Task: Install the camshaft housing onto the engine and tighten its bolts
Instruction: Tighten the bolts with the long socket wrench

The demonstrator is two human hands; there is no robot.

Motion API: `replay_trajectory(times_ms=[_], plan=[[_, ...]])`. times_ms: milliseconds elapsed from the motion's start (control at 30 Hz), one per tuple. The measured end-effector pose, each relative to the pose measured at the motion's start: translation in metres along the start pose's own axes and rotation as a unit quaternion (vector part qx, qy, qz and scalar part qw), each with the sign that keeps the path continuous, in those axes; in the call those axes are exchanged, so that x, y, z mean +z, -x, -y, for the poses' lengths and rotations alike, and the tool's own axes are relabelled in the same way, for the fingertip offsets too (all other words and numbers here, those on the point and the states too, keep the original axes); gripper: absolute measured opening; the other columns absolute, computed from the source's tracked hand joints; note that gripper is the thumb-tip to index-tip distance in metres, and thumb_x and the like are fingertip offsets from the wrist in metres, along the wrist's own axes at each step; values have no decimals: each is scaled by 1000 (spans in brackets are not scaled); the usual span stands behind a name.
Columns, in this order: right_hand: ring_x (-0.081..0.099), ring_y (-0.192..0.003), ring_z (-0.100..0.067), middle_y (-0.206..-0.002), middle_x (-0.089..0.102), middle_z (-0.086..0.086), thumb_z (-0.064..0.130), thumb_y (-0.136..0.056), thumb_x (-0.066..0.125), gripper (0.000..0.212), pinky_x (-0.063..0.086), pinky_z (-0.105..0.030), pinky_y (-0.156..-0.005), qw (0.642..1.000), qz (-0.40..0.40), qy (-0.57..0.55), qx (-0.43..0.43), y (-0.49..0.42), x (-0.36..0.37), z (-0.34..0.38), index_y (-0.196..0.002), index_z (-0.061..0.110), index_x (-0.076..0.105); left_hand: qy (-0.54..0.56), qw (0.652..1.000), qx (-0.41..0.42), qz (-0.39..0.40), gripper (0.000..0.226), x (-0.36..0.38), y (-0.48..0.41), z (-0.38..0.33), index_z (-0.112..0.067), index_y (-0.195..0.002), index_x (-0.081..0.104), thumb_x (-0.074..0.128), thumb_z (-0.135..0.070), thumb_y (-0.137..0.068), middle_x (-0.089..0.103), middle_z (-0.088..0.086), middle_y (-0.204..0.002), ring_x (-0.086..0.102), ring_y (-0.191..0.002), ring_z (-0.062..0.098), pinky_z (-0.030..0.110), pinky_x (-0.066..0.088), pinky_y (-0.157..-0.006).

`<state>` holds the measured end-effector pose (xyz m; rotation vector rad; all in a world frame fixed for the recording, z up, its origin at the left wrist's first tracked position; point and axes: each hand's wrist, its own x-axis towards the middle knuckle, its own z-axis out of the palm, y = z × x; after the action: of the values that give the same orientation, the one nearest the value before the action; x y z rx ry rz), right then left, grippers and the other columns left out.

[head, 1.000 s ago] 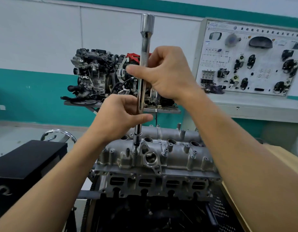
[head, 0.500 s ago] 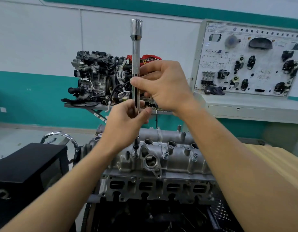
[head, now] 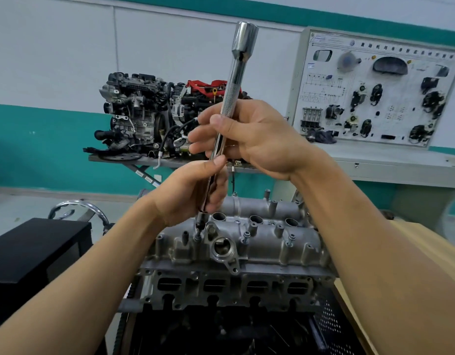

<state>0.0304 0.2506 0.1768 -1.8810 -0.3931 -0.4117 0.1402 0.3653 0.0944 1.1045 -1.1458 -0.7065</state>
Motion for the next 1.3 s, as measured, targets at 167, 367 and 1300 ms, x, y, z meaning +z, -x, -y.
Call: replay_trajectory(times_ms=[167,367,1300], plan=[[76,-74,-30,-76,73,-8,13,-99,60,17,58,-29,-59,992,-97,75,-41,-11,14,-7,-83,9,64,-146,958,69,-238,67,29,15,25,-10,-77,61,44,-74,-86,67,12,-64,61,-56,17,21,49,-53],[74,-63,-27,-71,73,-10,18,-95,67,19,63,-39,-61,974,-187,122,-39,-17,25,-9,-78,9,67,-121,959,49,-253,72,28,7,27,-17,-52,24,49,-76,-85,26,-1,-49,26,-46,14,23,25,-46],[21,-40,-12,-47,24,6,43,-104,47,50,23,-22,-40,960,-241,-146,-6,-26,48,-12,-62,24,27,-352,935,-36,30,19,-32,43,9,-24,-111,72,66,-15,-96,77,8,-102,71,-89,26,36,58,-85]])
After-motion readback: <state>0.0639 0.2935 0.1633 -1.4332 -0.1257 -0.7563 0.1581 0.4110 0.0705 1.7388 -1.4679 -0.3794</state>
